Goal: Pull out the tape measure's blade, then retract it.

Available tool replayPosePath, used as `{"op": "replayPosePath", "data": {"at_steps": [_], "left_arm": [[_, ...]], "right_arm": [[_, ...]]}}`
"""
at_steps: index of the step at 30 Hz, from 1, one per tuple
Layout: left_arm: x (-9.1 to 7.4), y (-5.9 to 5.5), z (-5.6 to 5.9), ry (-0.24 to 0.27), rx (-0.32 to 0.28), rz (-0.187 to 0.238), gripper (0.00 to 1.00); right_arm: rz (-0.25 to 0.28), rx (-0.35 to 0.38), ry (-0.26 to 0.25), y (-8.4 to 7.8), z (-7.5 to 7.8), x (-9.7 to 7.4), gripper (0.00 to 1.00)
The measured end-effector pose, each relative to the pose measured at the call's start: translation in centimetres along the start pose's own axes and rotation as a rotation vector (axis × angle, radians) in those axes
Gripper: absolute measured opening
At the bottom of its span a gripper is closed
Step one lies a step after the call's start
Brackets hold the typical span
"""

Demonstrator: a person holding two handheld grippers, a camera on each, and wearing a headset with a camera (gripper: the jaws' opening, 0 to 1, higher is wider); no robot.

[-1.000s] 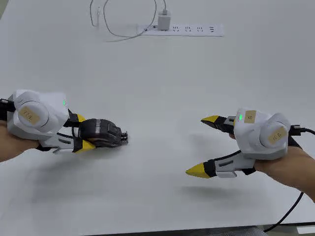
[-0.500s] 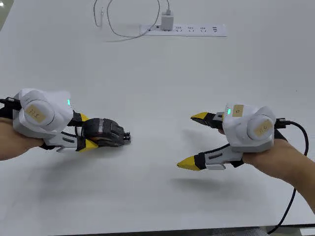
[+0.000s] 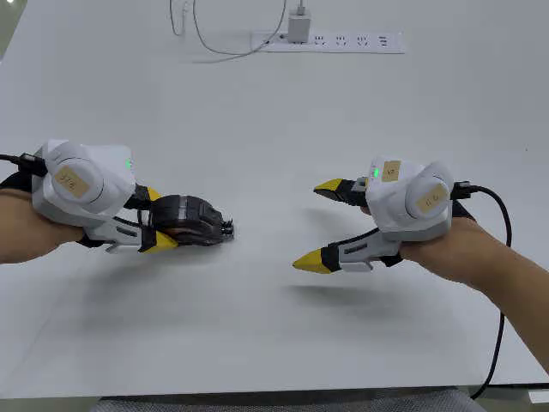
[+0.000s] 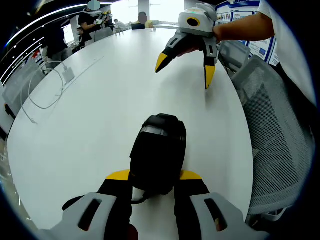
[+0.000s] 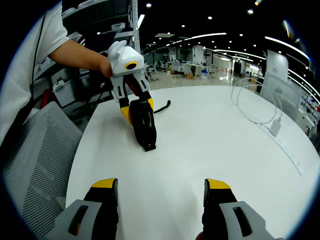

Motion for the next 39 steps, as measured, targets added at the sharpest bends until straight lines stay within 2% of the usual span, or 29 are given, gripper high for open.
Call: {"op": "replayPosePath", "data": {"at_steps": [12,32,39], "left_arm": [[0.1,0.0,-0.1,-0.003,-0.008,0.000,0.27],[0.1,0.0,-0.1,-0.004,-0.006,-0.014,0.27],[0.1,0.0,0.0,-0.004,-0.004,-0.015,0.27]], "right_arm": [[0.013,-0.018,0.032,0.7,0.5,2.2,0.64],[0.030,-0.060,0.097,2.1,0.4,5.8,0.49],[0.031,-0.061,0.104,2.2,0.4,6.8,0.46]]}}
Point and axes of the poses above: the centre of the closed fingertips' face, and the gripper's own axes: x roughly forward along the fingers, z roughly to its right, y roughly out of its top, the point moved 10 cm from there along -x, roughly backward along the fingers, and after that the axes turned 4 degrees about y, right-handed, at the moved point
